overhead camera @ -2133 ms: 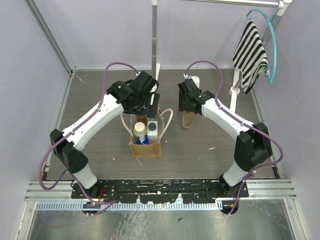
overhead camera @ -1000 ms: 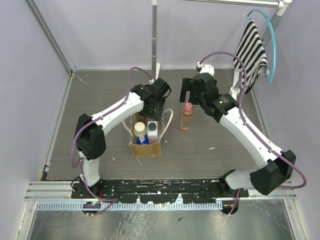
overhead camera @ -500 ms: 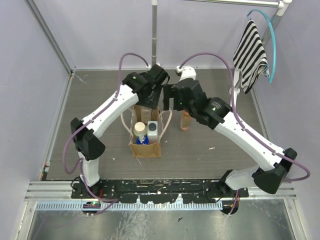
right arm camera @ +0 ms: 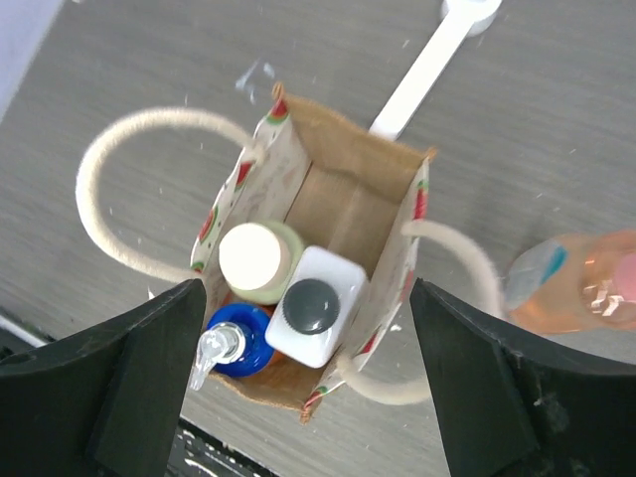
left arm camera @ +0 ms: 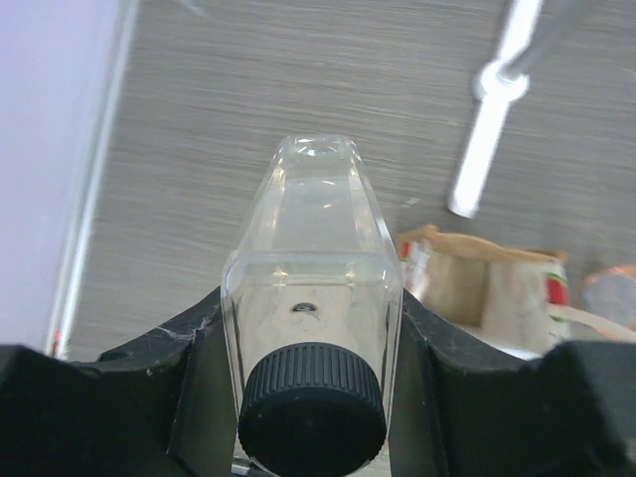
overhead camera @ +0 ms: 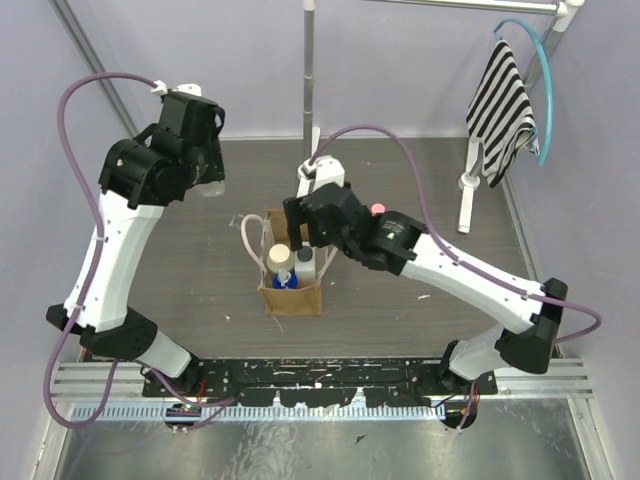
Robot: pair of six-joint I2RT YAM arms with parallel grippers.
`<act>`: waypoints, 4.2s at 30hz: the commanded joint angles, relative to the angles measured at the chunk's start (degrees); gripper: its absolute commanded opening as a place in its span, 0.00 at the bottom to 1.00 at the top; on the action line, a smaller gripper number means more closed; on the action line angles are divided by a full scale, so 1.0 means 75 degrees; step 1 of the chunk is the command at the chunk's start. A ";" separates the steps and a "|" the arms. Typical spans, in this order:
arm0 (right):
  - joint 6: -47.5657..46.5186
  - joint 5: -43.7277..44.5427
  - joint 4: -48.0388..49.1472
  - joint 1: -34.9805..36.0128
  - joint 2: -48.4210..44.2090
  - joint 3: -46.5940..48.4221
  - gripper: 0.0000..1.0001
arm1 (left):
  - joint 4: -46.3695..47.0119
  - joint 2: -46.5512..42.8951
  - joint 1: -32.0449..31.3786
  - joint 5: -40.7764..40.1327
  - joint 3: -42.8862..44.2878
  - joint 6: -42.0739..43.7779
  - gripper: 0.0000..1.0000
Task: Take the personal care products out of the canvas bag
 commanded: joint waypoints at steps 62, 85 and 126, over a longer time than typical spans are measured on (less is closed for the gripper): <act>-0.1268 0.1825 0.0994 -0.1100 0.1289 0.2888 0.20 | 0.3480 -0.2755 0.0625 0.0321 -0.8443 -0.1732 0.99; -0.1737 0.1391 0.5565 -0.3504 0.1502 -0.1612 0.22 | 0.1001 -0.1419 -0.1092 0.1327 -0.2946 -0.1215 0.99; -0.1391 0.1078 0.4746 -0.3918 0.1860 -0.2059 0.78 | 0.3054 0.0648 -0.1743 0.2152 -0.5819 -0.1589 0.13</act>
